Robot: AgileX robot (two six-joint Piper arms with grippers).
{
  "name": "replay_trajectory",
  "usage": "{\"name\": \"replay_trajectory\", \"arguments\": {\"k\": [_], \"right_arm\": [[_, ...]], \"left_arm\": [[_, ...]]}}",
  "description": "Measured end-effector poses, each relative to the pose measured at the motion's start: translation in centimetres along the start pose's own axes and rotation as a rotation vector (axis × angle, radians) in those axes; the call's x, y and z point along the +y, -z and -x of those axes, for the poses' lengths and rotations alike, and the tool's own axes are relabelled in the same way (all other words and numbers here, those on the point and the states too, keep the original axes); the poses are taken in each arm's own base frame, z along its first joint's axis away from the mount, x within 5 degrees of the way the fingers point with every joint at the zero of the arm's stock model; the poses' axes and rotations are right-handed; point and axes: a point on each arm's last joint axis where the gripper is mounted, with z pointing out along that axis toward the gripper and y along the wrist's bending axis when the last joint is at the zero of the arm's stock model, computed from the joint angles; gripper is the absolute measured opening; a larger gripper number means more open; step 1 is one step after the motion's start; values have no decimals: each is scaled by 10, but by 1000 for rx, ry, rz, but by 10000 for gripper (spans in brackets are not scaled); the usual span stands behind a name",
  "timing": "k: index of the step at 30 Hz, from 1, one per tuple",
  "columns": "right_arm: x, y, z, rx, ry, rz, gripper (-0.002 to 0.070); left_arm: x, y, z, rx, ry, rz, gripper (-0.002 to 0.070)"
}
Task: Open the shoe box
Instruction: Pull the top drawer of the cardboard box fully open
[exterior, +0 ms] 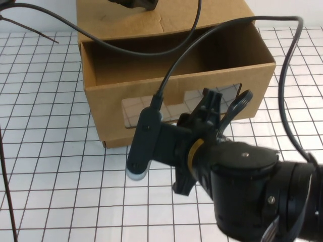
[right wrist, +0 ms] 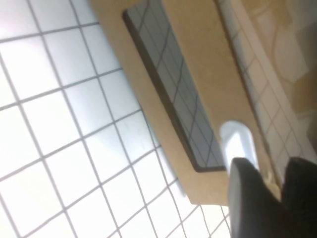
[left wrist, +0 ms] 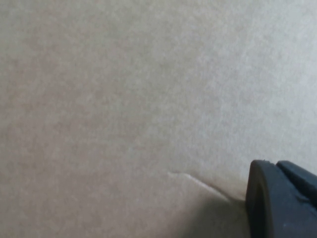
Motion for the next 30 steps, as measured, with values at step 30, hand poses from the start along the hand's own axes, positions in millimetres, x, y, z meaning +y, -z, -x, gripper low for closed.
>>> {"name": "replay_trajectory", "arguments": {"k": [30], "right_arm": [[17, -30, -21, -79, 227, -82, 239]], "left_arm": [[1, -2, 0, -12, 35, -25, -3]]}}
